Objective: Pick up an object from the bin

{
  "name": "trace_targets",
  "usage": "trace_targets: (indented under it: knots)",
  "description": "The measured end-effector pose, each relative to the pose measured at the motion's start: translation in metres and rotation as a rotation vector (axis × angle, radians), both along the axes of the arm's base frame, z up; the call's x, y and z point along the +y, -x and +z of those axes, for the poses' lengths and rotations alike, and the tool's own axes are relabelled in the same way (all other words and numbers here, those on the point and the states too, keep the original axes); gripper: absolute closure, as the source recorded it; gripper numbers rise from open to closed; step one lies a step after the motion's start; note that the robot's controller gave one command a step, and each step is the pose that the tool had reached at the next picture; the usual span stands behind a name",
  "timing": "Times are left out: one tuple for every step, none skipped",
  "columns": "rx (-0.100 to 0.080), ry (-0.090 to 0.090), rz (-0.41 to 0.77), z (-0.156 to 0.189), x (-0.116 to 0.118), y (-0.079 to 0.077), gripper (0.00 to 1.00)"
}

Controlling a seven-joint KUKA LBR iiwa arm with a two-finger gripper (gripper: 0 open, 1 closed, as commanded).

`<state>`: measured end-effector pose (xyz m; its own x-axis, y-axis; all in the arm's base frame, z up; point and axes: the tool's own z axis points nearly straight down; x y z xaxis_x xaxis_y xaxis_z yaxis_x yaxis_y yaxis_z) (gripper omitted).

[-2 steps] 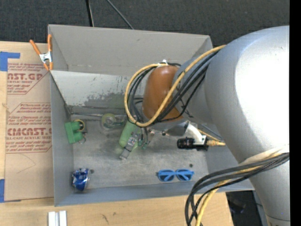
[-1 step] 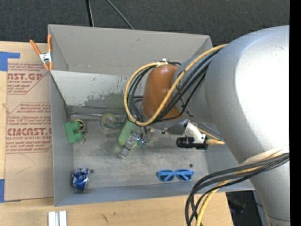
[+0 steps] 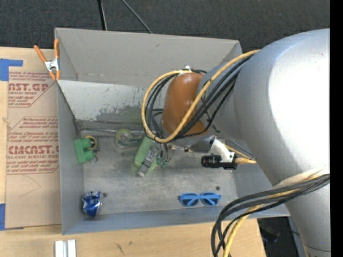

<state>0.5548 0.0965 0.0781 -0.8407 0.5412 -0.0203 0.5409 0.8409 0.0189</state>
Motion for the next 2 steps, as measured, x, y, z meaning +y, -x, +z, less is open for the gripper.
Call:
trace_targets:
  knots:
    - [0.025, 0.004, 0.002, 0.023, 0.001, 0.000, 1.00]
    - [0.025, 0.003, 0.004, 0.053, 0.002, -0.001, 1.00]
